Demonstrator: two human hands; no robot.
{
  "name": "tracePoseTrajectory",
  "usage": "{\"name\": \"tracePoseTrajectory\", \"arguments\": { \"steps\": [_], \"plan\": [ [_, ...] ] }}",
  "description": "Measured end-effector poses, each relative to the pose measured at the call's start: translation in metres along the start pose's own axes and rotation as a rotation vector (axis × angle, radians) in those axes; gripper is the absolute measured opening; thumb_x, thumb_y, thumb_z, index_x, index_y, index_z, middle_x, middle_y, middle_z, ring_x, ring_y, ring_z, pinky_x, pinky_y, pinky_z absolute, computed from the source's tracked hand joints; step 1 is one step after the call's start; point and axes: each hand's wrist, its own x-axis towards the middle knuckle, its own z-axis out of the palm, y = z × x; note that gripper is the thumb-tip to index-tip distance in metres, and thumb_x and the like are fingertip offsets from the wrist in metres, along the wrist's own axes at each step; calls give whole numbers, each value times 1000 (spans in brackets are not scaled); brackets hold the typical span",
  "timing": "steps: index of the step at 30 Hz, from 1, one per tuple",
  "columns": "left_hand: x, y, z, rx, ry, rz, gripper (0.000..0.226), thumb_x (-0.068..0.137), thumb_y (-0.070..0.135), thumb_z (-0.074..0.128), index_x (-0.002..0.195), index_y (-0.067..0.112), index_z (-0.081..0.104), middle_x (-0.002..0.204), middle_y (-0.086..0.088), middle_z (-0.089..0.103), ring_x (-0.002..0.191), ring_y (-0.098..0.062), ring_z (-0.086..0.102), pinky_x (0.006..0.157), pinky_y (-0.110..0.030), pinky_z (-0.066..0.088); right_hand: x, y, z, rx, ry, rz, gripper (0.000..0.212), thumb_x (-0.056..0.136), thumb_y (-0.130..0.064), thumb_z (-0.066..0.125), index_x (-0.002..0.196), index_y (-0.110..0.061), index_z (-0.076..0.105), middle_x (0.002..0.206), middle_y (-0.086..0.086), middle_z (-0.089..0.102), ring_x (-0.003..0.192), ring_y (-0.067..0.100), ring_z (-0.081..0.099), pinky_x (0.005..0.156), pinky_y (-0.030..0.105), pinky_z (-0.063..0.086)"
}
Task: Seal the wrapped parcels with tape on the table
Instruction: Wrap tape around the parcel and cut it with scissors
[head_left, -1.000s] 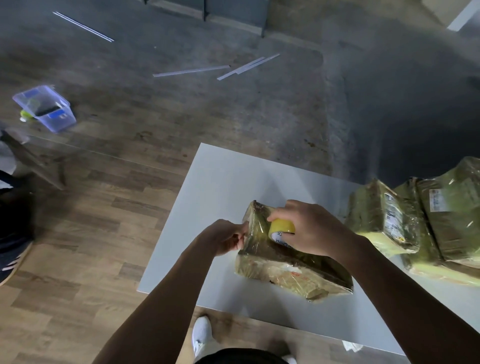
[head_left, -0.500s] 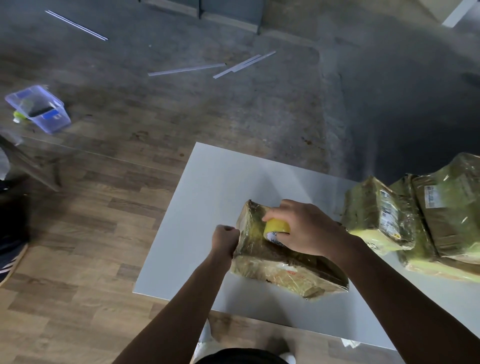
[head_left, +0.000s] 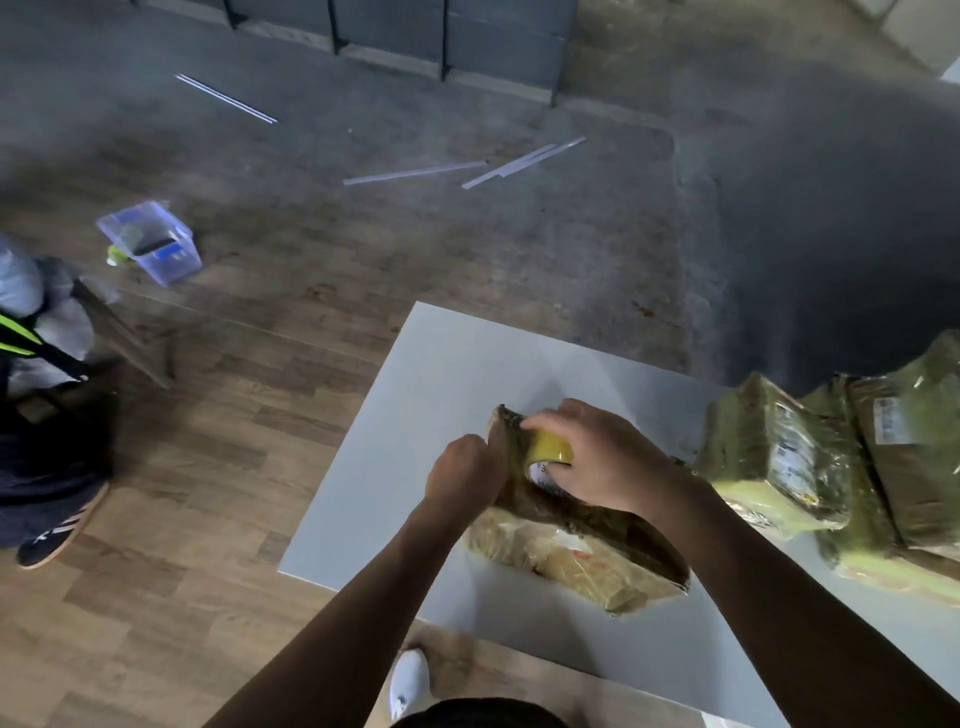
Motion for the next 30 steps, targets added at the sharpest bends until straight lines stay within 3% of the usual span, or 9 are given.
{"name": "tracePoseTrajectory", "arguments": {
  "steps": [2, 3, 5, 7, 11, 16, 21, 25, 30],
  "plan": [
    [0, 6, 5, -28, -56, -157, 45, 104, 38, 25, 86, 10, 55, 91, -11, 62, 92, -33, 58, 78, -36, 44, -5, 4, 1, 57, 33, -40, 50, 85, -30, 66, 131, -30, 46, 118, -2, 52, 103, 20, 54, 84, 29, 46],
    [0, 8, 10, 33, -31, -146, 46, 104, 37, 24, 104, 6, 58, 102, -14, 63, 99, -34, 59, 82, -38, 45, -7, 6, 3, 72, 52, -68, 50, 85, -29, 66, 131, -30, 45, 119, -2, 53, 105, 19, 54, 85, 30, 47],
    [-1, 8, 20, 147, 47, -137, 41, 104, 32, 26, 134, 10, 44, 112, -14, 59, 105, -33, 57, 82, -39, 47, -11, 9, 7, 117, 116, -109, 51, 84, -23, 68, 128, -28, 43, 122, -4, 55, 107, 17, 54, 84, 26, 46],
    [-3, 8, 24, 131, 79, -184, 43, 103, 33, 26, 141, 16, 36, 114, -12, 57, 106, -32, 55, 82, -39, 45, -18, 14, 13, 207, 208, -83, 53, 81, -17, 71, 127, -26, 46, 125, -6, 55, 107, 14, 55, 82, 20, 42],
    [-6, 14, 20, 84, 88, -272, 62, 100, 54, 17, 113, 12, 60, 114, -12, 61, 107, -30, 57, 94, -42, 45, -37, 33, 27, 383, 240, -64, 54, 82, -15, 70, 130, -27, 47, 129, -7, 54, 114, 11, 53, 90, 21, 46],
    [-5, 8, 22, 109, 123, -291, 63, 94, 66, 26, 81, 14, 58, 95, -7, 65, 87, -26, 59, 75, -35, 45, -33, 33, 10, 165, 153, -89, 58, 89, -26, 62, 140, -39, 39, 113, -1, 53, 98, 16, 56, 75, 21, 47],
    [-4, 12, 23, 205, 156, -273, 58, 97, 58, 28, 90, 12, 63, 93, -4, 65, 88, -24, 61, 79, -34, 49, -43, 39, -17, -71, -14, -63, 47, 94, -36, 54, 139, -38, 43, 113, 2, 54, 97, 20, 57, 66, 18, 33],
    [-4, 14, 21, 245, 143, -237, 59, 93, 64, 34, 89, 12, 63, 86, -2, 65, 79, -20, 61, 72, -32, 51, -42, 33, -7, -211, 27, -94, 45, 95, -34, 52, 139, -30, 43, 112, 4, 53, 90, 22, 61, 63, 18, 37],
    [-7, 11, 23, 296, 105, -239, 67, 76, 83, 42, 79, 18, 55, 74, 4, 58, 71, -15, 59, 59, -28, 45, -53, 49, 5, -14, 106, -53, 56, 91, -36, 60, 141, -37, 35, 116, -4, 51, 90, 13, 58, 66, 12, 40]
  ]
}}
